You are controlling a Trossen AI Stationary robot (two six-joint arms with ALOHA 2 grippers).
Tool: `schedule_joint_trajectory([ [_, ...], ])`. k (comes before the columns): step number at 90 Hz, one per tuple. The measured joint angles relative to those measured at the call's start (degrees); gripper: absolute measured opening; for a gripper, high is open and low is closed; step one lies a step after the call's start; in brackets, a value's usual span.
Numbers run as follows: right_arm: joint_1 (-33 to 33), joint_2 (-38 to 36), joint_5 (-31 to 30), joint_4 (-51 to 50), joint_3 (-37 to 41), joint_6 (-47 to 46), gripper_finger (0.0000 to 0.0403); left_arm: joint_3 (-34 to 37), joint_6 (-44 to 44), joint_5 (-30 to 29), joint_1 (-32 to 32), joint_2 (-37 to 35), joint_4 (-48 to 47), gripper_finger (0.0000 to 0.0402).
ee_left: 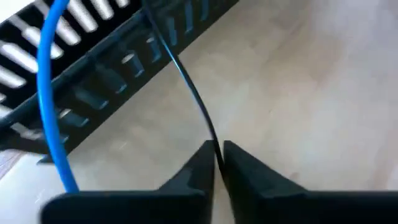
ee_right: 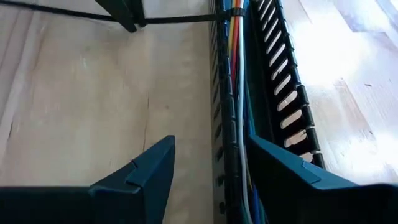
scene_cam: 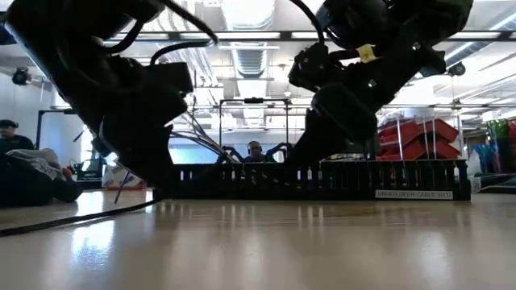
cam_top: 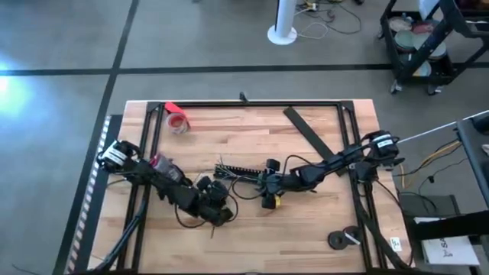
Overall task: Ziptie cables
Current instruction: Put the zip-tied cables into the black cable duct
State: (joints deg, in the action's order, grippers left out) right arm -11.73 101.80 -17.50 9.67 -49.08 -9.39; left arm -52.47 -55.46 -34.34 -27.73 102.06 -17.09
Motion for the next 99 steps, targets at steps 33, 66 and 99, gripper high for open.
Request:
schedule_joint_trajectory([
  [33,0.0,0.0,0.0,-0.2,0.0,0.1,0.0186,0.0,5.7,-3.6,1.3,-7.0,-5.7,0.0001],
  [66,0.0,0.0,0.1,-0.5,0.0,0.2,0.0186,0.2,20.5,-4.2,9.2,-12.8,-16.0,0.0],
  [99,0.0,0.0,1.4,-3.8,0.1,0.0,0.0186,5.3,28.8,-1.7,14.1,-11.6,-15.4,0.0],
])
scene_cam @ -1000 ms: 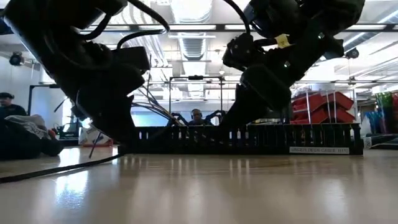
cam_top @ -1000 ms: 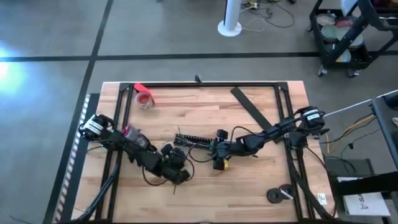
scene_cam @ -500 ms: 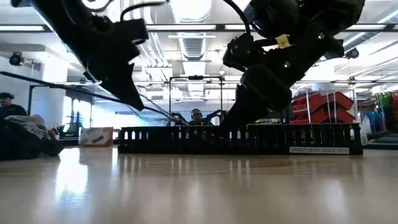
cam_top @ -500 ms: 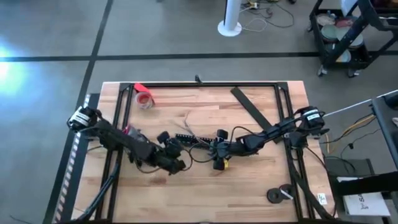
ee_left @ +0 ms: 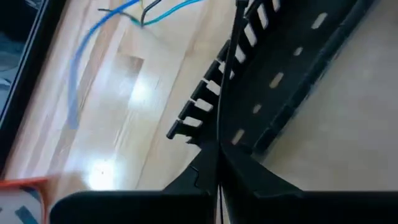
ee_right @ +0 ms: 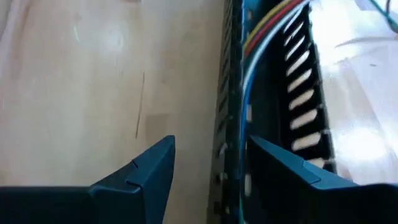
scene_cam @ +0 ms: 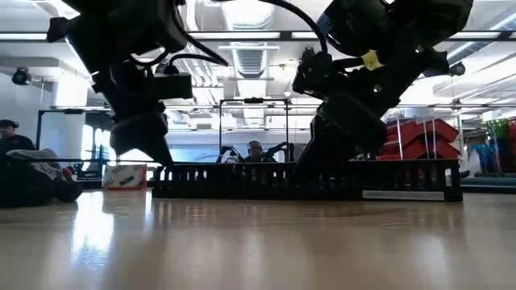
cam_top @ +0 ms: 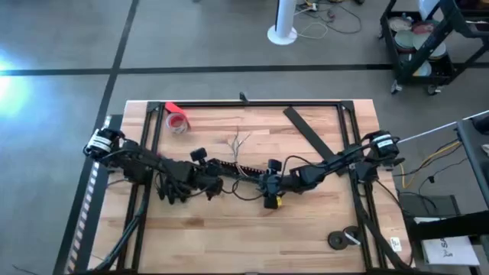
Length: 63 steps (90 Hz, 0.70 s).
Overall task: Ziptie cables
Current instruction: Put the zip-tied cables into the black cable duct
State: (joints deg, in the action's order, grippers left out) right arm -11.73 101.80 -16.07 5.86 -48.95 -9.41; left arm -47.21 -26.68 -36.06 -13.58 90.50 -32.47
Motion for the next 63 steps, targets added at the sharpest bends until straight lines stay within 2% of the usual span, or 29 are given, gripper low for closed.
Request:
schedule_joint_trajectory([
  [18,0.0,0.0,0.1,0.1,0.0,0.0,0.0186,-1.1,4.4,-0.3,0.0,-0.5,-1.4,0.0],
  [63,0.0,0.0,0.1,0.1,0.5,-0.6,0.0186,-0.9,27.2,-4.7,3.2,-1.0,-3.5,0.0],
])
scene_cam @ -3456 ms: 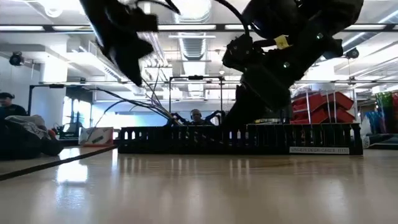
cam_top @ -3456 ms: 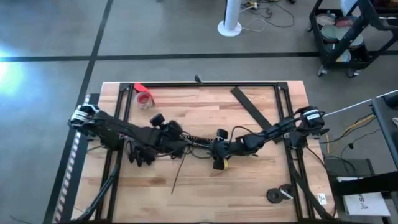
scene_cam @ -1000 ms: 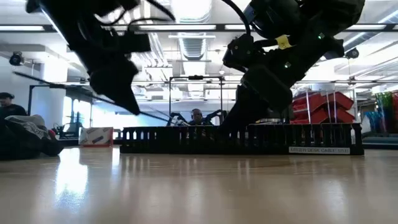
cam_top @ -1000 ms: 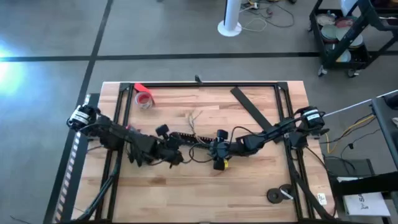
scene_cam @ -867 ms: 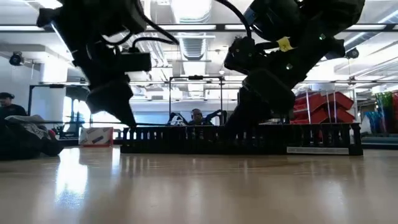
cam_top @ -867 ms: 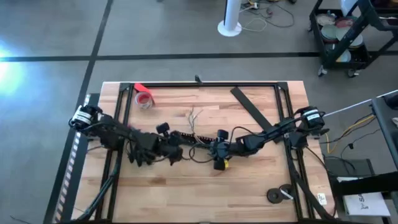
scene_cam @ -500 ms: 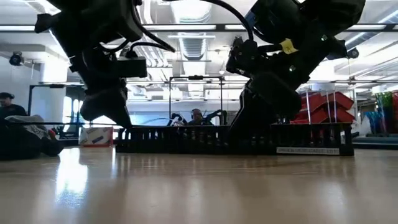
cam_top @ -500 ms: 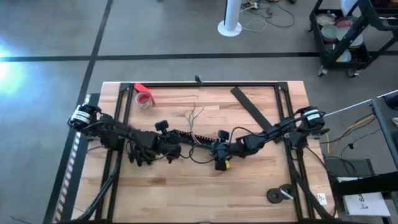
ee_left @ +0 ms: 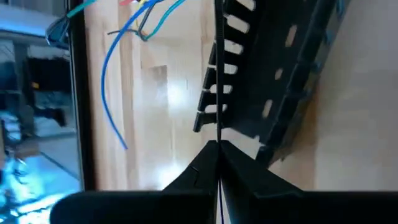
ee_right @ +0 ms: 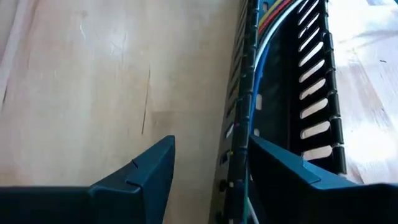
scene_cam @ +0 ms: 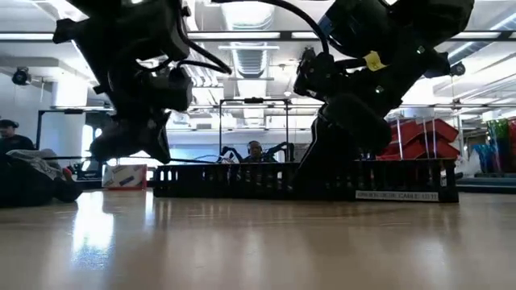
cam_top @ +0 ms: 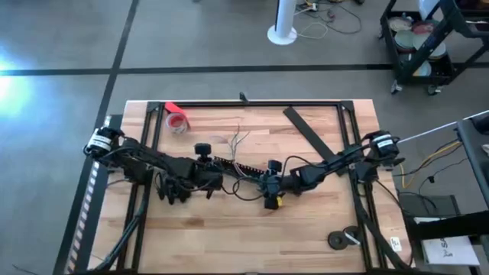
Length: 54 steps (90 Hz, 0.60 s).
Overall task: Ziptie cables
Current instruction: Put the zip-tied cables into the black cable duct
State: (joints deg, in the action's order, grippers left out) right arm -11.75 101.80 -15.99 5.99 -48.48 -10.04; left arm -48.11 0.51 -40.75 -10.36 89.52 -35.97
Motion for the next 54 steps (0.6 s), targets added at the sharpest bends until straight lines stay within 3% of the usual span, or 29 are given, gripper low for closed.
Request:
schedule_joint_trajectory([
  [11,0.0,0.0,0.0,0.0,0.1,0.0,0.0186,0.2,3.7,0.2,0.2,0.0,0.2,0.0],
  [31,0.0,0.0,0.0,0.0,0.2,0.0,0.0186,2.6,7.0,8.2,0.4,0.1,3.5,0.0007],
  [54,0.0,0.0,0.0,0.0,0.2,-1.1,0.0186,3.5,7.4,12.3,0.3,0.0,13.1,0.0082],
])
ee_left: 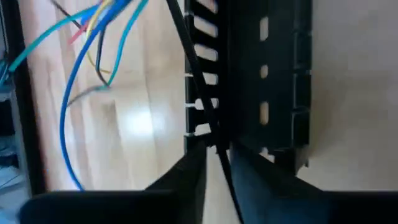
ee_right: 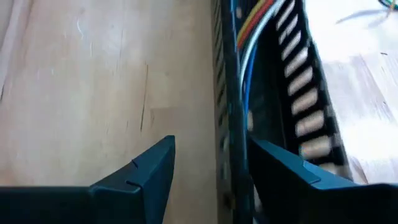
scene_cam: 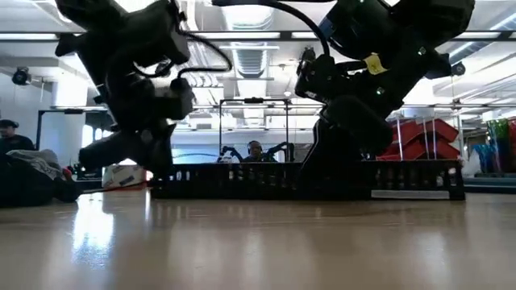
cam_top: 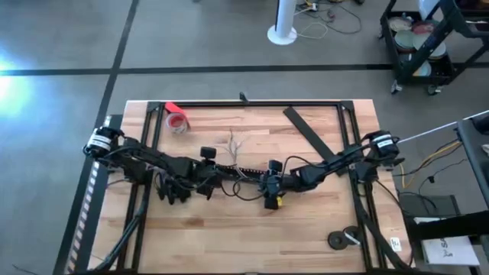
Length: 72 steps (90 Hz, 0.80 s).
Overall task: Ziptie cables
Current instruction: Put the zip-tied cables into the black cable duct
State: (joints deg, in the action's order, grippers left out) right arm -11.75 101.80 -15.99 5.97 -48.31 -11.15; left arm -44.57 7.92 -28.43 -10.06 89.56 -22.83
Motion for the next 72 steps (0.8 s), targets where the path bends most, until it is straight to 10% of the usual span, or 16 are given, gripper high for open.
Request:
schedule_joint_trajectory([
  [40,-1.2,-6.7,-0.5,-4.3,0.0,1.3,0.0186,-15.2,-12.3,4.8,-2.1,0.1,-21.1,0.0266],
  [72,-1.5,-9.4,-0.5,-3.8,0.0,0.6,0.0186,-16.0,-15.5,6.3,-2.1,0.2,-18.3,0.0271],
])
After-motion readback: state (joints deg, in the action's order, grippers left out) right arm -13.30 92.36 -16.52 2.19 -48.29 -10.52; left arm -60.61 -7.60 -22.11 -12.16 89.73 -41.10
